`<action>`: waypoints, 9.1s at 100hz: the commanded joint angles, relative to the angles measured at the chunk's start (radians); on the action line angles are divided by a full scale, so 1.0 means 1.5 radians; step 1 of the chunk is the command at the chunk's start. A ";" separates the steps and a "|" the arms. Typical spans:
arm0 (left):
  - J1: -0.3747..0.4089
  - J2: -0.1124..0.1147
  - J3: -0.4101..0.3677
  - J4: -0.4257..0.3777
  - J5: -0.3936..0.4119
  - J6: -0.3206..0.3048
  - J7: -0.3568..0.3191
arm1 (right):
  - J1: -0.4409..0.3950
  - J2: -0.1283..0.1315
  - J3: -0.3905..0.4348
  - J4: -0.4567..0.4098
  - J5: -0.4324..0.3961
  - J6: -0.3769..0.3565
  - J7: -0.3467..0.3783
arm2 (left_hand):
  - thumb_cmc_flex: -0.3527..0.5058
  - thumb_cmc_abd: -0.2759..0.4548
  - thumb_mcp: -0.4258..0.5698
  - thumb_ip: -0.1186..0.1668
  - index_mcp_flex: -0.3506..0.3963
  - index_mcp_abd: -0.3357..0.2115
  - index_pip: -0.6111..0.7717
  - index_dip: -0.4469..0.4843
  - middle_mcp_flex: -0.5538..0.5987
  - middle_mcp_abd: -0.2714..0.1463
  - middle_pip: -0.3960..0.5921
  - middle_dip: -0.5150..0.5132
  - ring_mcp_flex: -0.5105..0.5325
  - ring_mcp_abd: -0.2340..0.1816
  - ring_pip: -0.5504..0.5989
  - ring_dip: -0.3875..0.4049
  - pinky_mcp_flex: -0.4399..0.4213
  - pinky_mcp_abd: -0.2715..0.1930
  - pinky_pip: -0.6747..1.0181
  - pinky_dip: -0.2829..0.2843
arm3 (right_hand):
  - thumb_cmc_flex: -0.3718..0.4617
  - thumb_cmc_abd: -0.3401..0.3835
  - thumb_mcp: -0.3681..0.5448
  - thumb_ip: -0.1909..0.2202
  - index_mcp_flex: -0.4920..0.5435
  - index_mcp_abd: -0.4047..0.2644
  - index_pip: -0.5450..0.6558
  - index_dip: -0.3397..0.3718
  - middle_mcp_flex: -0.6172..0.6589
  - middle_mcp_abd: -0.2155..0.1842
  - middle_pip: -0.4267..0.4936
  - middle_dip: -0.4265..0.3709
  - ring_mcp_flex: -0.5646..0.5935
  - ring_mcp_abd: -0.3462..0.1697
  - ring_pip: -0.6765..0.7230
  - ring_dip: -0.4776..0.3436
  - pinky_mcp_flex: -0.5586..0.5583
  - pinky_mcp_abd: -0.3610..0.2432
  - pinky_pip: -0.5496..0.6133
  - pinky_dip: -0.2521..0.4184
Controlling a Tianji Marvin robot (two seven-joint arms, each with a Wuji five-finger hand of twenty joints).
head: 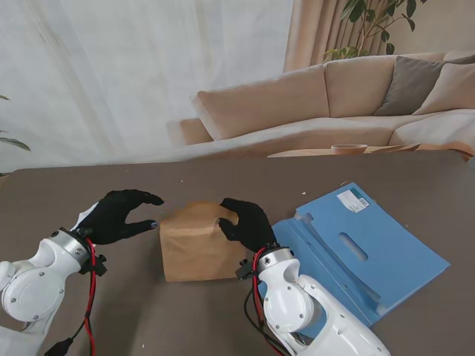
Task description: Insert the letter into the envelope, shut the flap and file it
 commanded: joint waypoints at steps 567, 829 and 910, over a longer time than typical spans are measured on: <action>-0.198 0.026 0.009 0.399 0.266 -0.118 0.250 | -0.024 0.002 0.019 -0.004 0.027 -0.011 0.016 | 0.228 -0.047 -0.019 -0.015 0.172 -0.079 0.329 0.159 0.413 -0.010 0.079 0.172 0.274 0.021 0.261 0.081 0.128 0.026 0.285 0.069 | 0.022 -0.006 0.025 0.009 0.030 -0.040 0.063 0.003 0.025 0.001 0.022 -0.009 0.016 0.006 0.034 0.001 0.004 0.004 0.041 0.011; -0.006 -0.034 0.141 0.024 0.222 -0.215 0.445 | 0.026 -0.008 -0.008 -0.041 0.007 0.064 0.009 | 0.135 -0.125 0.102 -0.044 0.225 -0.069 0.353 0.063 0.428 -0.036 0.079 0.239 0.133 -0.072 0.374 0.227 0.083 -0.053 0.464 0.140 | 0.017 -0.007 0.026 0.012 0.031 -0.038 0.060 0.001 0.029 0.003 0.023 -0.008 0.021 0.008 0.039 0.001 0.012 0.006 0.046 0.012; -0.034 -0.028 0.150 0.083 0.293 -0.210 0.553 | 0.017 -0.010 -0.002 -0.068 0.064 0.079 0.032 | 0.151 -0.113 0.091 -0.039 0.207 -0.029 0.375 0.044 0.326 -0.020 0.167 0.297 0.046 -0.073 0.391 0.250 0.029 -0.059 0.439 0.168 | 0.011 -0.016 0.039 0.014 0.037 -0.032 0.062 -0.001 0.043 0.010 0.031 -0.002 0.048 0.008 0.056 0.003 0.049 0.012 0.067 0.011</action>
